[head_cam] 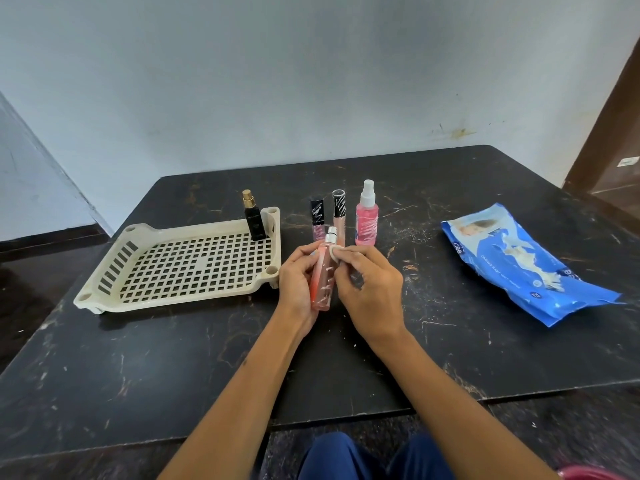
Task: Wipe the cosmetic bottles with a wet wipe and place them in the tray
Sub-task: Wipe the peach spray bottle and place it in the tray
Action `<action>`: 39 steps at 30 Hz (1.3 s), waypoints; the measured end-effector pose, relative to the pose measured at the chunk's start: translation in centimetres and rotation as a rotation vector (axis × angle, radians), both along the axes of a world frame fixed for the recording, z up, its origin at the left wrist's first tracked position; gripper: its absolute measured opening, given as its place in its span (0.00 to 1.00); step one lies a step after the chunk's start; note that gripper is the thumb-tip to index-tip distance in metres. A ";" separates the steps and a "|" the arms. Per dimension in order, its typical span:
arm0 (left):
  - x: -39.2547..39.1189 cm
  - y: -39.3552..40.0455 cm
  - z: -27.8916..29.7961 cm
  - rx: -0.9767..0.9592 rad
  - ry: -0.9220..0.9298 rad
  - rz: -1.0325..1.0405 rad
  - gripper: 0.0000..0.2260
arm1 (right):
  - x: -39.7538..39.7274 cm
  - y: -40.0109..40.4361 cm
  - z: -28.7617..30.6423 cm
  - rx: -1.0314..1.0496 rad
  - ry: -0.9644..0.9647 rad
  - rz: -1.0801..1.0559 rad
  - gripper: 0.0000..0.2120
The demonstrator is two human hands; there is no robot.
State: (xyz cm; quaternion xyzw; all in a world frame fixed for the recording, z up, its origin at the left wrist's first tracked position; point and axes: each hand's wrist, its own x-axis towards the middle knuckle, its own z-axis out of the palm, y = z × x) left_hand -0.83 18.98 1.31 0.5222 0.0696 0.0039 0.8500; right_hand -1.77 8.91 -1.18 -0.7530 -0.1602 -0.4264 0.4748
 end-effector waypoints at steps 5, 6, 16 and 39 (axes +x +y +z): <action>0.1 0.1 -0.1 -0.007 -0.008 0.002 0.09 | -0.5 -0.1 0.1 -0.048 -0.013 0.070 0.09; 0.1 0.2 -0.1 -0.008 -0.009 0.001 0.09 | -0.6 -0.1 0.1 -0.056 -0.024 0.085 0.08; 0.2 0.0 -0.1 0.000 -0.014 0.011 0.09 | -0.8 0.1 -0.2 -0.089 -0.024 0.077 0.10; 0.3 -0.3 -0.2 0.012 0.000 0.021 0.11 | -1.8 0.2 -0.1 -0.141 -0.026 0.050 0.09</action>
